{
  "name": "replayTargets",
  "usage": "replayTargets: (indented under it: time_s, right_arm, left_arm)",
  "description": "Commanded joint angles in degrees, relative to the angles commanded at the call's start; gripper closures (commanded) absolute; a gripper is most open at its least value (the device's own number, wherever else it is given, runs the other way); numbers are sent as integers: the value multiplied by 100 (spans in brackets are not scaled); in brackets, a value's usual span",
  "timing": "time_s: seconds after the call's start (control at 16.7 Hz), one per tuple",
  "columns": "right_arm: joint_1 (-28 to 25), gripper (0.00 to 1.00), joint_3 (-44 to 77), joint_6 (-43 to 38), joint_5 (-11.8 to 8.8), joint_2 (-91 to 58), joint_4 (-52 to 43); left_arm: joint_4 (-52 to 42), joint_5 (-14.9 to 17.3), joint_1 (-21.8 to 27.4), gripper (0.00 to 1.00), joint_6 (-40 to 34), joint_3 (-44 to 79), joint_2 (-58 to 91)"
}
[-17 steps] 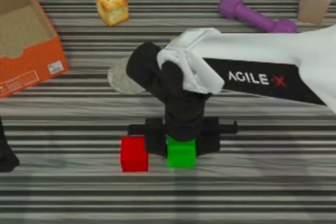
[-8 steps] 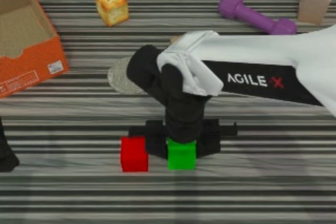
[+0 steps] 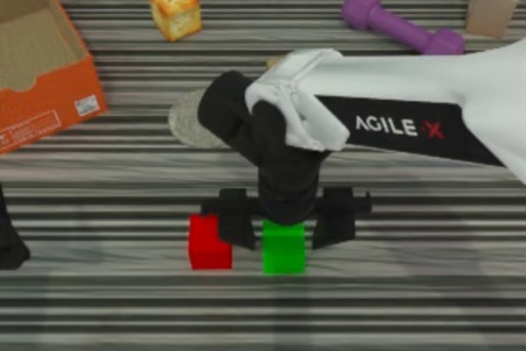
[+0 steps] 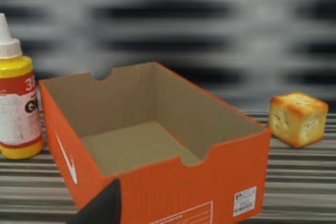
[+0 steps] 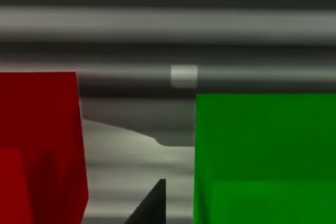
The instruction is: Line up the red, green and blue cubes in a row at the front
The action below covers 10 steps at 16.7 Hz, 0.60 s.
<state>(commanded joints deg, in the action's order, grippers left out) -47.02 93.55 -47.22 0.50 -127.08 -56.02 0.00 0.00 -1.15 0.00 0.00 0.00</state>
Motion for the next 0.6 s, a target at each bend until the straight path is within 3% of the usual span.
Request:
replayTargets:
  time_s: [0.6]
  right_arm:
    - [8, 0, 20, 1, 0, 6, -20]
  left_arm:
    - [0, 0, 0, 0, 0, 0, 0]
